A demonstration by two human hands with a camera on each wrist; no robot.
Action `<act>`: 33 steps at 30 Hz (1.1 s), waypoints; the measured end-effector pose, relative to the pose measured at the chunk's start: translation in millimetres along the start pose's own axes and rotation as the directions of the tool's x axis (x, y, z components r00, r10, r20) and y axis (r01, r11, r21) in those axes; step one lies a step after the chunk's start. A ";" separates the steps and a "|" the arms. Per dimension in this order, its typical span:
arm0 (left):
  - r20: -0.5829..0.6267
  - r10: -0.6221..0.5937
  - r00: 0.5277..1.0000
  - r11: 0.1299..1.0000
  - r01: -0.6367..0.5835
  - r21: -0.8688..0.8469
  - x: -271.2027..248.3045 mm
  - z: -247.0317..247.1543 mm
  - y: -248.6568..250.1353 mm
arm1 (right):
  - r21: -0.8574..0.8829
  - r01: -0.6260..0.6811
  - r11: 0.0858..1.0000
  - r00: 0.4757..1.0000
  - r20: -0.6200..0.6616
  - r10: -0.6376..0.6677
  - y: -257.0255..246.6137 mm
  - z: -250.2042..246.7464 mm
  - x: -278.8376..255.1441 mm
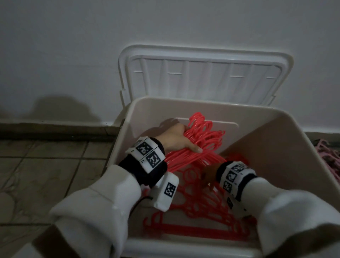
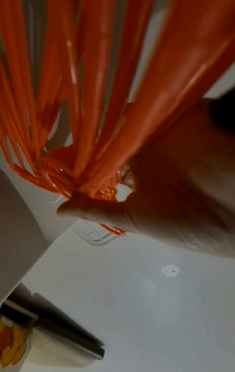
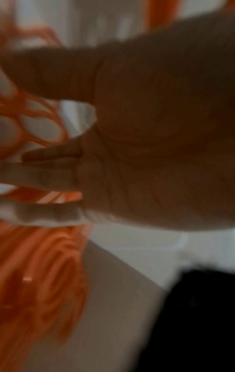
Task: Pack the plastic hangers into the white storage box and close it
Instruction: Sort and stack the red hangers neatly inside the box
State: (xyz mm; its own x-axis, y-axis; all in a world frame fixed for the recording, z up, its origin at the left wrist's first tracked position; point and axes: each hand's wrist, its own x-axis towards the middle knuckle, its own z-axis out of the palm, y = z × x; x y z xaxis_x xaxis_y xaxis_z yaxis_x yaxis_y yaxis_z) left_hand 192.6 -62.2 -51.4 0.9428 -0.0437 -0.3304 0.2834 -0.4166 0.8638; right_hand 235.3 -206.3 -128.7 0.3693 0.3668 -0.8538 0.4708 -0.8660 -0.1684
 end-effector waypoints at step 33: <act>0.028 -0.021 0.999 1.000 0.021 -0.006 0.4 -14.6 5.8 | 0.013 0.435 0.900 0.815 -0.429 -0.388 29.5 -25.6 -85.0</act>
State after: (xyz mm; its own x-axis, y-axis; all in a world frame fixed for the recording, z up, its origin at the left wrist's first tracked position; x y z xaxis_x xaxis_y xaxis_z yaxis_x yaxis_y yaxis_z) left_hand 197.2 -51.4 -40.9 0.9314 -0.0602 -0.3589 0.3044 -0.4117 0.8590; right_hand 238.3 -254.4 -48.5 0.4621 0.7813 -0.4196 0.5743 -0.6241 -0.5298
